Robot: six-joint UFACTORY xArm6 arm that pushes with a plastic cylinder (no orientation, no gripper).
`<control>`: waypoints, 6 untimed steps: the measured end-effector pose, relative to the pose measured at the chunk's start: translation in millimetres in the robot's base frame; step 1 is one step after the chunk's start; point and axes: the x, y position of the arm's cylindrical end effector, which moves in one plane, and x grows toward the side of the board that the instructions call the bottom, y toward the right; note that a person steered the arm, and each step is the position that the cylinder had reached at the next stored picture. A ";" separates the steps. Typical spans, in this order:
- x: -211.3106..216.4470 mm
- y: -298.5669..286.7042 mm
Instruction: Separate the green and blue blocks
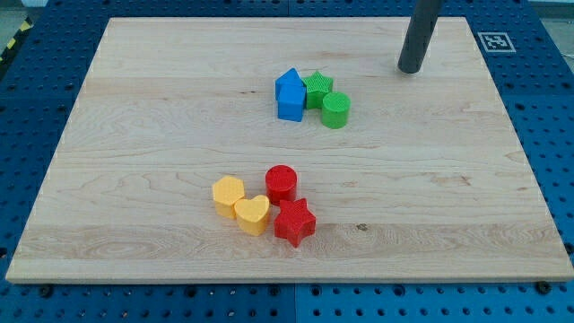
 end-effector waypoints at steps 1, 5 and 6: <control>2.4 0.0; -8.5 -238.1; 1.0 -264.7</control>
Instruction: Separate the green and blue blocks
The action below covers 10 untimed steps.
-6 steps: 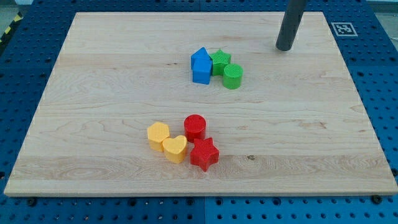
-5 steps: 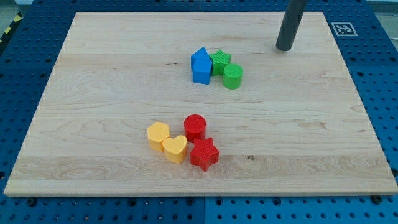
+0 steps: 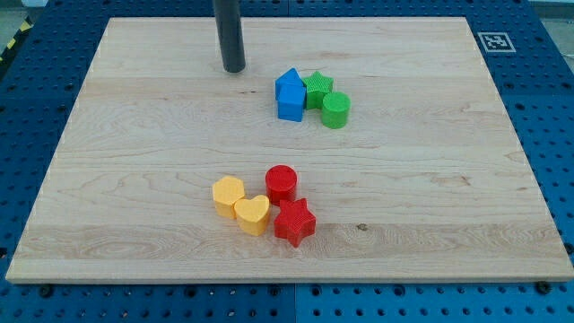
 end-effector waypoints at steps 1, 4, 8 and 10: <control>21.3 0.0; 38.7 59.4; 60.7 122.7; 91.4 122.8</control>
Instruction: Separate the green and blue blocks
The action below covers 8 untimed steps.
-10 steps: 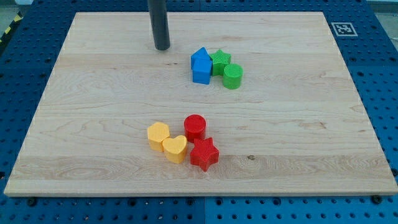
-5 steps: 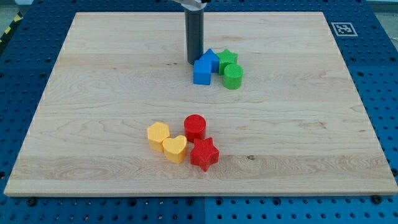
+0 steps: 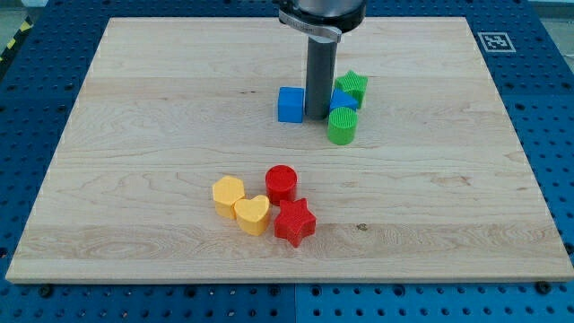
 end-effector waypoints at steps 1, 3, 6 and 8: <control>-1.7 12.5; 12.6 21.8; 55.0 26.9; 3.2 14.6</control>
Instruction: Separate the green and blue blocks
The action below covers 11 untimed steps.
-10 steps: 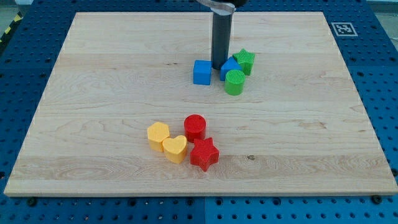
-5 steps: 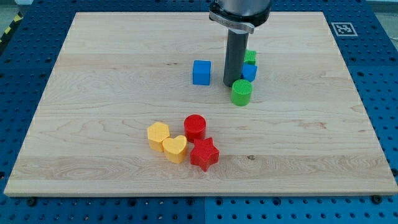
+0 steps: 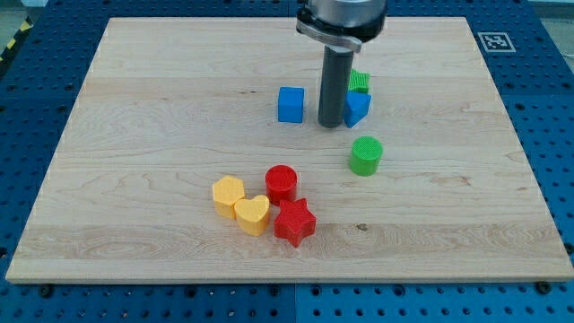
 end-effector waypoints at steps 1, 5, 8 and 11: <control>-3.7 -0.4; -4.5 66.6; -30.3 59.4; -51.8 13.0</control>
